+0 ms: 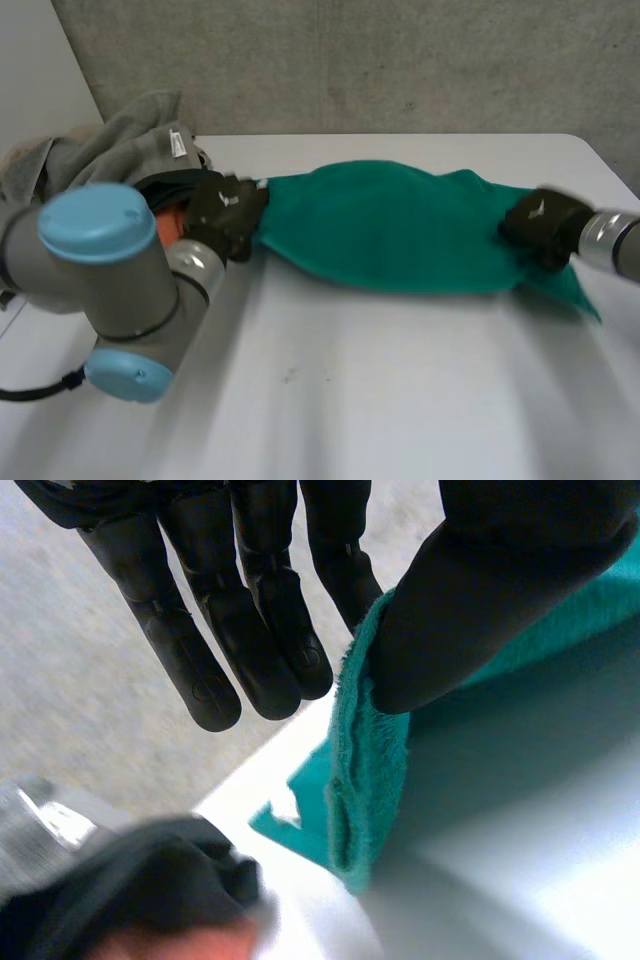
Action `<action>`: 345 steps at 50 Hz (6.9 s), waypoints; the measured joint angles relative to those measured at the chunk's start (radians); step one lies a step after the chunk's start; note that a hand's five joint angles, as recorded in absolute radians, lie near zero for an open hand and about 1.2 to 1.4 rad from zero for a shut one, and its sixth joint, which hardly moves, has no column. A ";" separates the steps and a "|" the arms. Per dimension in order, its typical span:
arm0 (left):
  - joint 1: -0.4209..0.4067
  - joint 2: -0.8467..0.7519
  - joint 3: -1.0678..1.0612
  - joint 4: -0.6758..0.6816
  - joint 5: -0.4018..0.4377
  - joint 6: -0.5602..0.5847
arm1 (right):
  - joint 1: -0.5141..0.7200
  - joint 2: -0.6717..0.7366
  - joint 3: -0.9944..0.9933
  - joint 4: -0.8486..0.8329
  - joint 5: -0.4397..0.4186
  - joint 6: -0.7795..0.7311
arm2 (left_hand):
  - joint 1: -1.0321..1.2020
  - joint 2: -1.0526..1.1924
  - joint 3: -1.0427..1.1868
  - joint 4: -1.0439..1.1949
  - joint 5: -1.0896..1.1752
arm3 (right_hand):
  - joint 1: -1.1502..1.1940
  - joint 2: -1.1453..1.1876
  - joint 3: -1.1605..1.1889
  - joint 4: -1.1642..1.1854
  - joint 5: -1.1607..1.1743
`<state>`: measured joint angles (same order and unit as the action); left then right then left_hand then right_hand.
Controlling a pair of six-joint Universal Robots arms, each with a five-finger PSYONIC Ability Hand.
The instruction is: Fold the laundry.
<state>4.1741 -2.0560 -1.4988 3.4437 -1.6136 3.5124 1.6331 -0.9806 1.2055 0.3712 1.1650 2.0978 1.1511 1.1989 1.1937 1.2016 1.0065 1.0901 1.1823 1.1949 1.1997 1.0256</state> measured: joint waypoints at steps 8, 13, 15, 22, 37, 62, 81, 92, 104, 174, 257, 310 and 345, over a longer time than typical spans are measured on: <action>-0.008 -0.020 -0.025 0.020 -0.006 -0.004 | -0.005 0.092 0.047 -0.089 0.038 0.105 | 0.000 0.000 0.000 0.000 0.000 | -0.123 -0.211 -0.220 -0.212 -0.213; -0.005 0.033 -0.032 0.017 -0.007 -0.013 | -0.040 0.004 0.115 -0.201 0.014 0.381 | 0.000 0.000 0.000 0.000 0.000 | -0.448 -0.538 -0.556 -0.566 -0.583; -0.004 0.060 -0.041 0.016 -0.006 -0.019 | -0.066 -0.068 0.167 -0.245 -0.004 0.503 | 0.000 0.000 0.000 0.000 0.000 | -0.496 -0.599 -0.617 -0.626 -0.642; -0.006 0.113 -0.073 0.015 -0.002 -0.046 | -0.158 -0.225 0.324 -0.275 -0.023 0.664 | 0.000 0.000 0.000 0.000 0.000 | -0.582 -0.688 -0.701 -0.717 -0.741; -0.006 0.114 -0.083 0.016 0.000 -0.071 | -0.316 -0.264 0.521 -0.284 -0.035 0.474 | 0.000 0.000 0.000 0.000 0.000 | -0.582 -0.688 -0.712 -0.730 -0.750; 0.004 0.186 -0.113 -0.032 -0.005 -0.059 | -0.309 -0.172 0.433 -0.346 0.026 0.547 | 0.000 0.000 0.000 0.000 0.000 | 0.037 0.001 -0.005 -0.004 -0.037; -0.007 0.507 -0.420 -0.510 0.003 0.054 | -0.417 -0.430 0.442 0.163 0.139 -0.057 | 0.000 0.000 0.000 0.000 0.000 | 0.037 0.001 -0.003 -0.003 -0.039; -0.058 0.255 -0.304 -0.277 -0.014 0.087 | -0.323 -0.260 0.370 0.025 0.219 0.006 | 0.000 0.000 0.000 0.000 0.001 | 0.037 0.001 -0.003 -0.001 -0.029; -0.047 -0.132 0.093 -0.182 -0.128 0.095 | -0.152 0.011 0.084 -0.153 0.284 0.089 | 0.000 0.000 0.000 0.000 0.001 | 0.037 0.001 -0.003 -0.001 -0.029; -0.091 0.043 -0.030 -0.063 -0.143 0.024 | -0.420 0.005 0.366 -0.558 -0.051 0.145 | -0.962 -0.993 -0.982 -0.999 -0.957 | 0.035 -0.019 -0.043 -0.050 -0.060; -0.047 0.255 -0.237 0.023 -0.141 -0.037 | 0.162 0.152 0.040 -0.423 0.198 0.748 | -0.962 -0.993 -0.982 -0.999 -0.957 | -0.541 -0.631 -0.639 -0.642 -0.636; -0.099 0.214 -0.134 0.110 -0.116 -0.069 | 0.455 -0.171 0.446 -0.739 0.066 0.729 | -0.962 -0.993 -0.982 -0.999 -0.957 | -0.856 -0.965 -0.981 -0.987 -0.975; -0.233 -0.076 0.014 0.017 -0.231 0.051 | 0.156 -0.158 0.532 -0.645 0.143 0.387 | -0.962 -0.993 -0.982 -0.999 -0.957 | -0.051 -0.005 -0.005 -0.003 -0.043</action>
<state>3.9413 -2.1322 -1.4851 3.4608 -1.8447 3.5629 1.7895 -1.1386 1.7372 -0.2736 1.3079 2.4845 0.1888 0.2063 0.2112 0.2029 0.0493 1.0390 1.1777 1.1901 1.1965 0.9824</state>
